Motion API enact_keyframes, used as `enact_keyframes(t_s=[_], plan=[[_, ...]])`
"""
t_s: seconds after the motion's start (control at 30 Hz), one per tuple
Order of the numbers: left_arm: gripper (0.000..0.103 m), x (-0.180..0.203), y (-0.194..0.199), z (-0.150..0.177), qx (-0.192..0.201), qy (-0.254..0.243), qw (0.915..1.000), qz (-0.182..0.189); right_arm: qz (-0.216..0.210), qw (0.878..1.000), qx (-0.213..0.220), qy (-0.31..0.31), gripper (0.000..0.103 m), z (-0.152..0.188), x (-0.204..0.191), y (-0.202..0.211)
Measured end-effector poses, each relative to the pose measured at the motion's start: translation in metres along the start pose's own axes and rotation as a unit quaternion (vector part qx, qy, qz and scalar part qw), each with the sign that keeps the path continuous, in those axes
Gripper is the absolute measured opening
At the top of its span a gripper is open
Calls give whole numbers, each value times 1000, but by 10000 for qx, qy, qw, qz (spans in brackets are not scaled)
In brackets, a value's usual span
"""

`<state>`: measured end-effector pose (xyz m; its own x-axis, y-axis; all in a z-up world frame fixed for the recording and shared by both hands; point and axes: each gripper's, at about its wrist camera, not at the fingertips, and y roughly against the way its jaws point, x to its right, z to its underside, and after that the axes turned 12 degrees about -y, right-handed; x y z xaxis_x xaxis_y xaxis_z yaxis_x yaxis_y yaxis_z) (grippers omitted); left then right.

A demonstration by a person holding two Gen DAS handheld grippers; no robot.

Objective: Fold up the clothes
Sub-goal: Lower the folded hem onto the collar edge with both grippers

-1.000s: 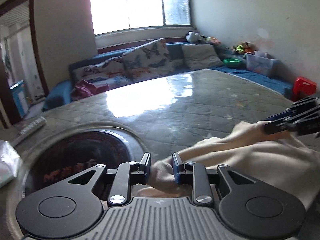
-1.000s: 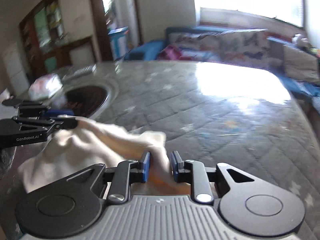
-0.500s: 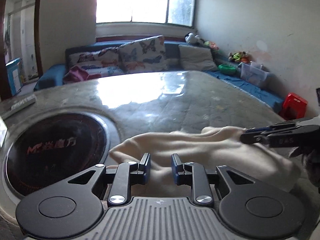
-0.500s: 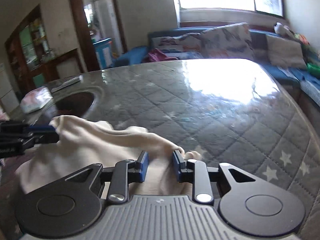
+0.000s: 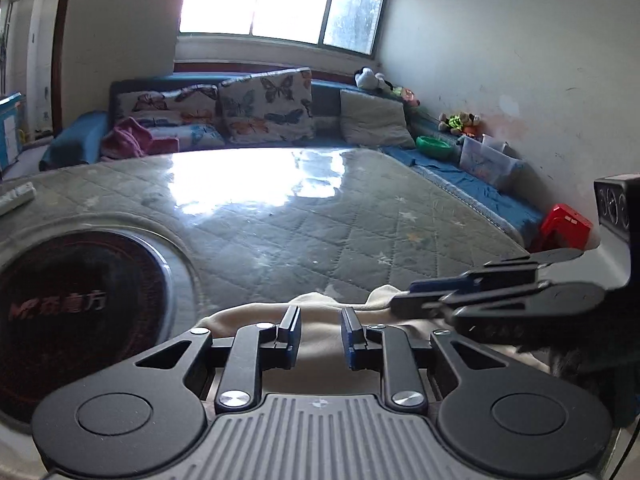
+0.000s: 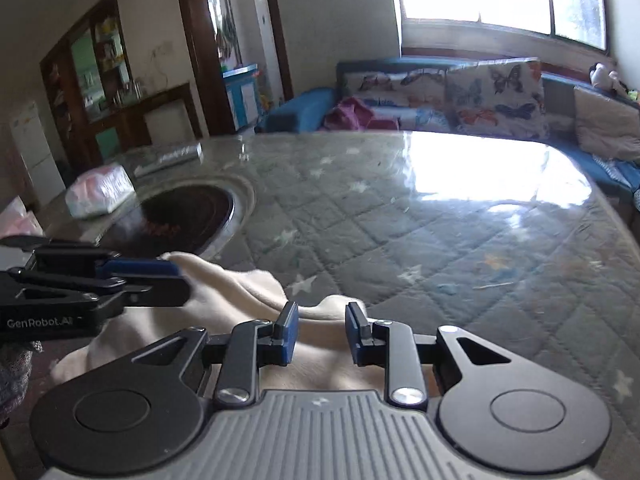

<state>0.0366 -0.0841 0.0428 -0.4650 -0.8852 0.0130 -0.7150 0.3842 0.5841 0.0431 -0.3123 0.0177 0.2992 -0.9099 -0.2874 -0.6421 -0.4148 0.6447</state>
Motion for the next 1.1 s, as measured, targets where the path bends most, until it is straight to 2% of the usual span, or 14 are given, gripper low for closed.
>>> enact_keyframes(t_s=[0.2,0.4,0.53,0.6,0.73,0.87,1.0,1.1], plan=[[25,-12,-31,7,-240,269,9993,-90,134,9998,95,102,26,4,-5,-8],[25,-15,-28,12,-115,377,9992,-60,52,9990,265,366,26,10,-19,11],[25,-12,-26,12,-95,354,9993,-113,239,9979,59,601,26,20,-27,-4],[25,-12,-24,13,-76,363,9992,-123,243,9978,165,591,26,22,-26,-8],[26,-8,-11,11,18,382,9991,-165,159,9967,424,670,26,22,-33,11],[26,2,1,12,156,320,9993,-145,113,9952,469,852,26,29,-42,20],[26,12,-2,15,107,158,9995,-258,146,9941,521,943,27,41,-43,12],[34,14,-5,19,99,193,9995,-249,152,9930,616,993,31,47,-42,11]])
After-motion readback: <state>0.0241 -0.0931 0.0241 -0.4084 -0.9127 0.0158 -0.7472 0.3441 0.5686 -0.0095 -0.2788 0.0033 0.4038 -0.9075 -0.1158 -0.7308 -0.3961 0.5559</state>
